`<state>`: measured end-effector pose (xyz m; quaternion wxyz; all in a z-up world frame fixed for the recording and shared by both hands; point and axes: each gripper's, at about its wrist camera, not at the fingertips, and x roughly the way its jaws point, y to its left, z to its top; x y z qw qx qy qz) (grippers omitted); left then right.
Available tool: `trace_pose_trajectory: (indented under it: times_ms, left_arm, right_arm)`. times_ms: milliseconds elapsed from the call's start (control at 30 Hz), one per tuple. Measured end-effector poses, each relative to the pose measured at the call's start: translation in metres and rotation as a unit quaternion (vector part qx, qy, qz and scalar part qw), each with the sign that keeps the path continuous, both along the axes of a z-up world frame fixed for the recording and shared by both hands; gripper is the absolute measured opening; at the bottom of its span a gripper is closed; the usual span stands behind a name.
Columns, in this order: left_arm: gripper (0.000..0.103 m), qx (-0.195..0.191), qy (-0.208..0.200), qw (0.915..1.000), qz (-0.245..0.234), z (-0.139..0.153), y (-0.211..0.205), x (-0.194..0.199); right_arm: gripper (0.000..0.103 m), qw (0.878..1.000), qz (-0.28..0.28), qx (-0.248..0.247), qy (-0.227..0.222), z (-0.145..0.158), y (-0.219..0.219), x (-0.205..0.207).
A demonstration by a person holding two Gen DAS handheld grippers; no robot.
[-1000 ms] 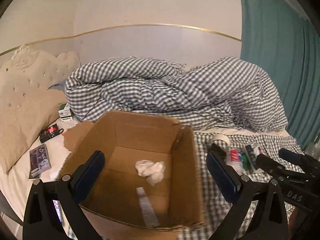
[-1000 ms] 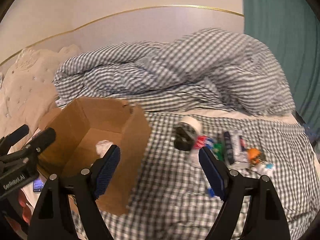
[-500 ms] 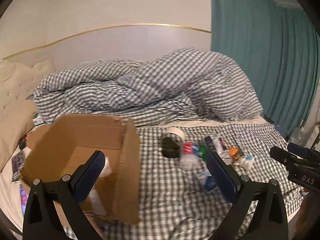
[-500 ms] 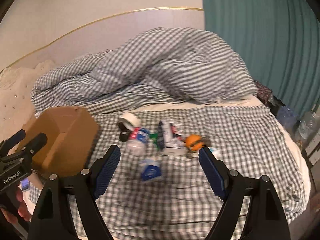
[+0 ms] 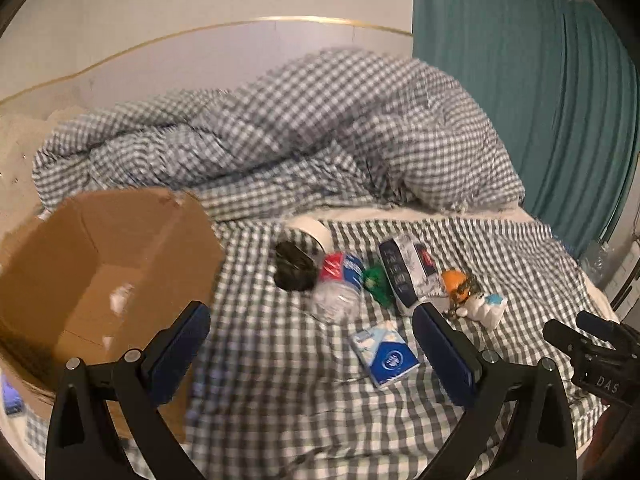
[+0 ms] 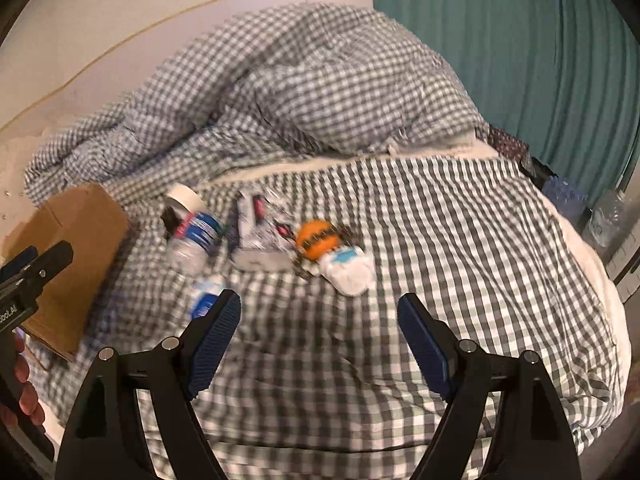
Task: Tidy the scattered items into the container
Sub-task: 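Return both tools to the items and grasp the blue tissue pack with left, then lift the blue tissue pack with the left tool while the right tool grasps the white toy figure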
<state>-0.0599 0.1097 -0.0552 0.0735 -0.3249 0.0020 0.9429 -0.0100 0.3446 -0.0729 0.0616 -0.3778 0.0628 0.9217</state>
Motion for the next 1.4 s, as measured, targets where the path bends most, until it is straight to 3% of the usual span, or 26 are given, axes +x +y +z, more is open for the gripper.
trace_pose_trajectory:
  times_ms: [200, 433, 567, 600, 633, 867, 1100, 1400]
  left_arm:
    - [0.103, -0.012, -0.051, 0.9986, -0.012, -0.062, 0.05, -0.02]
    - [0.103, -0.038, -0.079, 0.9961, -0.008, -0.116, 0.086, -0.038]
    - [0.081, -0.038, -0.1, 0.9942, 0.004, -0.132, 0.087, -0.052]
    - [0.068, -0.036, -0.112, 0.9931, 0.004, -0.138, 0.087, -0.055]
    - [0.061, -0.035, -0.12, 0.9922, 0.0, -0.142, 0.087, -0.057]
    - [0.052, -0.031, -0.084, 0.9959, -0.003, -0.127, 0.086, -0.042]
    - [0.052, 0.01, -0.116, 0.9931, 0.011, -0.128, 0.07, -0.042]
    - [0.052, -0.015, -0.111, 0.9935, 0.022, -0.115, 0.058, -0.044]
  right_arm:
    - [0.08, 1.0, -0.015, -0.013, -0.022, -0.033, 0.028, -0.01]
    - [0.08, 0.999, -0.016, -0.019, -0.031, -0.053, 0.05, -0.018]
    - [0.08, 1.0, -0.011, -0.014, -0.023, -0.054, 0.052, -0.018]
    - [0.08, 1.0, -0.01, -0.012, -0.024, -0.054, 0.052, -0.019]
    - [0.08, 1.0, -0.009, -0.011, -0.024, -0.055, 0.052, -0.019]
    - [0.08, 0.999, -0.005, -0.019, -0.03, -0.06, 0.055, -0.019]
    - [0.08, 0.999, -0.006, -0.038, -0.034, -0.062, 0.057, -0.024]
    - [0.08, 0.999, 0.023, -0.02, -0.044, -0.069, 0.042, -0.053]
